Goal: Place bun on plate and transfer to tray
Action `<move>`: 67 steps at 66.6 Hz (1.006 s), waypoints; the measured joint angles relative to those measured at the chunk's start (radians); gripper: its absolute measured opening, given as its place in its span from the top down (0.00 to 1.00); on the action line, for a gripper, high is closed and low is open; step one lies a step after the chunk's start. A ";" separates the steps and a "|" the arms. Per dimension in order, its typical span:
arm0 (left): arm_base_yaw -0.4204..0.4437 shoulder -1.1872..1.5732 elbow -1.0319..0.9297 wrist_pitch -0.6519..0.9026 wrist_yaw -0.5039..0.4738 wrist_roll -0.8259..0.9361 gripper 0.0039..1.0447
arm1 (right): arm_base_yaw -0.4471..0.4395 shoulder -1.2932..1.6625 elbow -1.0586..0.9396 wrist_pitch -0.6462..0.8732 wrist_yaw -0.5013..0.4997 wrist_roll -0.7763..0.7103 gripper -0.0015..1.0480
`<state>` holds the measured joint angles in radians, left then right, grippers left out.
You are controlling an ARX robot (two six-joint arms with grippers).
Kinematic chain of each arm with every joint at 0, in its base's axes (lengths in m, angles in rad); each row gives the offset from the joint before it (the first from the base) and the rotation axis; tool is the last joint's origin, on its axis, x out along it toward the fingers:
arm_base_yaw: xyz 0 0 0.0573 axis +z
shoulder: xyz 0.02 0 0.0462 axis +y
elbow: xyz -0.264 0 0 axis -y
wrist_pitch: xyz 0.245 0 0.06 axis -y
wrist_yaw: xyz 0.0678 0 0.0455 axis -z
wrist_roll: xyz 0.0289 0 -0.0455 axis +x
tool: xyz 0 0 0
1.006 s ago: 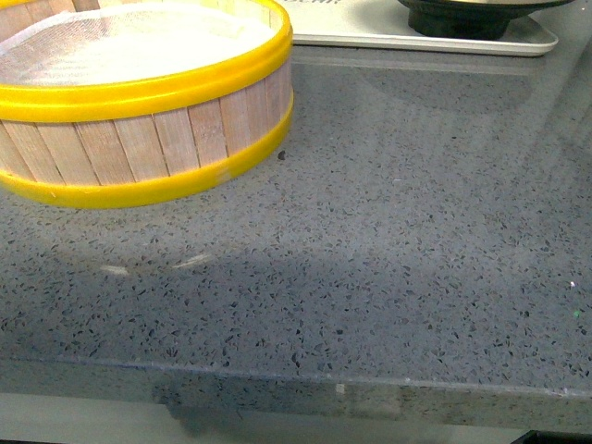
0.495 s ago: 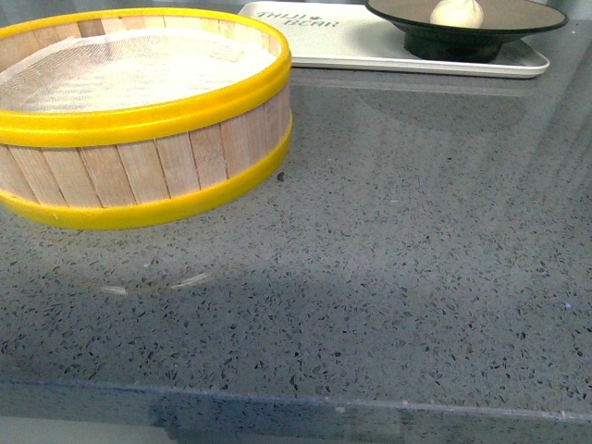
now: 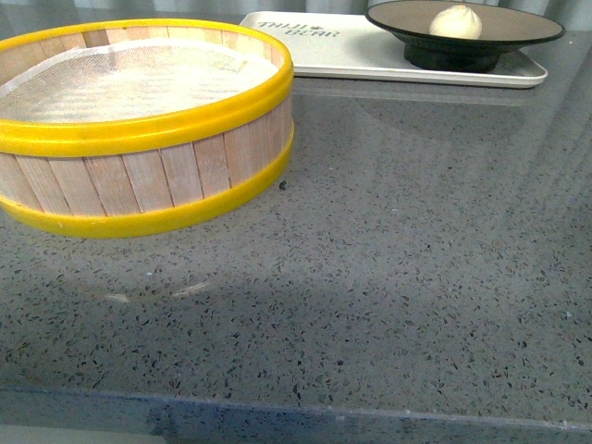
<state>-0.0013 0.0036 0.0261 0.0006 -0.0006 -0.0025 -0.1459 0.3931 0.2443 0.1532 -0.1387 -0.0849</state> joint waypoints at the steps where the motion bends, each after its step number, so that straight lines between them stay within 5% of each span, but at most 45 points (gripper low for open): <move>1: 0.000 0.000 0.000 0.000 0.000 0.000 0.06 | 0.001 -0.002 -0.003 0.000 0.002 0.000 0.51; 9: 0.000 0.000 0.000 0.000 0.000 0.000 0.06 | 0.091 -0.049 -0.065 0.000 0.121 0.058 0.75; 18: 0.000 0.000 0.000 0.000 0.000 0.000 0.06 | 0.142 -0.098 -0.104 0.000 0.132 0.068 0.99; 67: 0.000 0.000 0.000 0.000 0.000 0.000 0.06 | 0.142 -0.386 -0.238 -0.155 0.138 0.074 0.98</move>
<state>-0.0013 0.0032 0.0261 0.0006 -0.0010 -0.0025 -0.0036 0.0067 0.0063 -0.0021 -0.0010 -0.0109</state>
